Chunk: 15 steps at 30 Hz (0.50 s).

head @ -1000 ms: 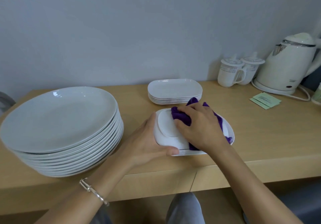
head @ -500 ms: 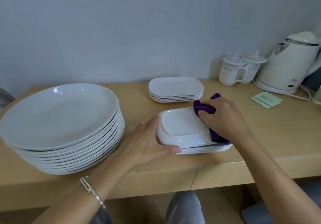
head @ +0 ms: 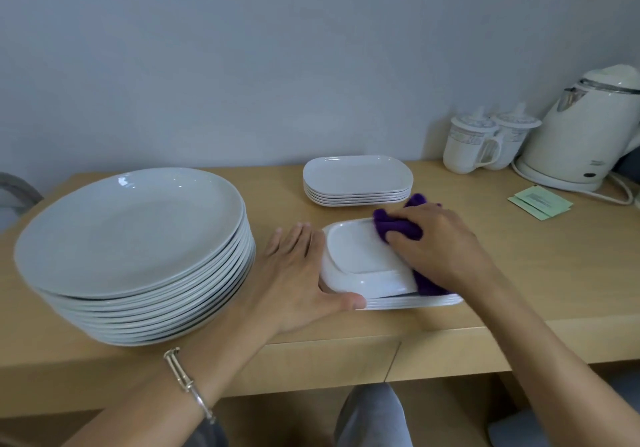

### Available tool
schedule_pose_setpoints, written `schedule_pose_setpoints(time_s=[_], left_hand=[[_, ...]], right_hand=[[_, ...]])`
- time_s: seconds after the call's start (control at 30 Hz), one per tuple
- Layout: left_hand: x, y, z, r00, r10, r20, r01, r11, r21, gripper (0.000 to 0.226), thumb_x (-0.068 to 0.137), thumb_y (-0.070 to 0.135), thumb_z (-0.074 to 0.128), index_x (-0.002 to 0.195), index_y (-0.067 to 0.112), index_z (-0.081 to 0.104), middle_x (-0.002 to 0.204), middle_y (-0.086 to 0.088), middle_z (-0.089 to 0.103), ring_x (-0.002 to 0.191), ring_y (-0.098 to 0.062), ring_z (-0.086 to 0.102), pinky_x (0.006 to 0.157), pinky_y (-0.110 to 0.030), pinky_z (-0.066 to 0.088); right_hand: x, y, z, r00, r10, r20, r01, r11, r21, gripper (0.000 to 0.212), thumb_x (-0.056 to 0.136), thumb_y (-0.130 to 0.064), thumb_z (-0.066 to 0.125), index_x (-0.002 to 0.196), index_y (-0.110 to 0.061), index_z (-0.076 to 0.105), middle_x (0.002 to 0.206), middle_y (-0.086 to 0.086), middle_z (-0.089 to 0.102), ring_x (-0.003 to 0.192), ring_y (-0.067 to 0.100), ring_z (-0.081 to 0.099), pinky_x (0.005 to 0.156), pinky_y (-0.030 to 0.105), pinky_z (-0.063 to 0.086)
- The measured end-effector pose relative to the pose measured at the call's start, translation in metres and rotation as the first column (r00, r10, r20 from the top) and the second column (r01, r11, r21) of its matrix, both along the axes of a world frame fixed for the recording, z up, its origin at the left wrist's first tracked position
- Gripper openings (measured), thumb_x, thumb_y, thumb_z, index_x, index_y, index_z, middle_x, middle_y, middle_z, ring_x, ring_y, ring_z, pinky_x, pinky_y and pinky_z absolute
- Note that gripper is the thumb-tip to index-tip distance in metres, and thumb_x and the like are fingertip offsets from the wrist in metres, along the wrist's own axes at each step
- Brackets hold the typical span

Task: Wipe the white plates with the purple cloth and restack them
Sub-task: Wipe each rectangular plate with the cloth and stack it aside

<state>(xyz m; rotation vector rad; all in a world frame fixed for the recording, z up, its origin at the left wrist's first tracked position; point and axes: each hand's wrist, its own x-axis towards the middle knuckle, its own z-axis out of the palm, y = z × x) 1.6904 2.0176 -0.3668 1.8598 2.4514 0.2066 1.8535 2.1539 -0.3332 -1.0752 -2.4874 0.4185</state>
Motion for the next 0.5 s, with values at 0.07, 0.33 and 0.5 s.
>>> schedule_pose_setpoints(time_s=[0.07, 0.33, 0.5], left_hand=[[0.000, -0.001, 0.001, 0.999, -0.024, 0.037, 0.023, 1.000, 0.013, 0.119, 0.065, 0.092, 0.034, 0.154, 0.017, 0.012, 0.162, 0.001, 0.017, 0.150, -0.012, 0.007, 0.122, -0.035, -0.002], [0.002, 0.002, 0.001, 0.988, -0.058, 0.146, 0.047, 0.996, 0.078, 0.105, 0.063, 0.089, 0.042, 0.147, 0.026, 0.028, 0.143, 0.012, 0.041, 0.138, -0.009, 0.032, 0.119, -0.035, 0.016], [0.002, -0.002, 0.006, 0.989, -0.043, 0.139, 0.041, 0.999, 0.020, 0.111, 0.064, 0.090, 0.039, 0.151, 0.023, 0.022, 0.152, 0.010, 0.033, 0.144, -0.009, 0.021, 0.121, -0.035, 0.010]], right_hand=[[0.010, 0.019, -0.002, 0.991, -0.136, 0.009, 0.136, 0.991, 0.003, 0.035, 0.086, -0.033, 0.056, 0.120, -0.034, 0.062, 0.115, 0.005, 0.061, 0.106, 0.029, 0.051, 0.090, 0.034, 0.041], [-0.044, -0.028, -0.017, 0.997, 0.076, 0.020, -0.078, 0.989, 0.127, 0.041, 0.085, -0.041, 0.049, 0.121, -0.025, 0.061, 0.115, 0.004, 0.059, 0.108, 0.029, 0.051, 0.094, 0.043, 0.040], [-0.030, -0.024, -0.011, 0.994, 0.107, -0.021, -0.105, 0.991, 0.078, 0.036, 0.086, -0.040, 0.052, 0.120, -0.033, 0.061, 0.119, -0.004, 0.059, 0.109, 0.021, 0.050, 0.093, 0.030, 0.038]])
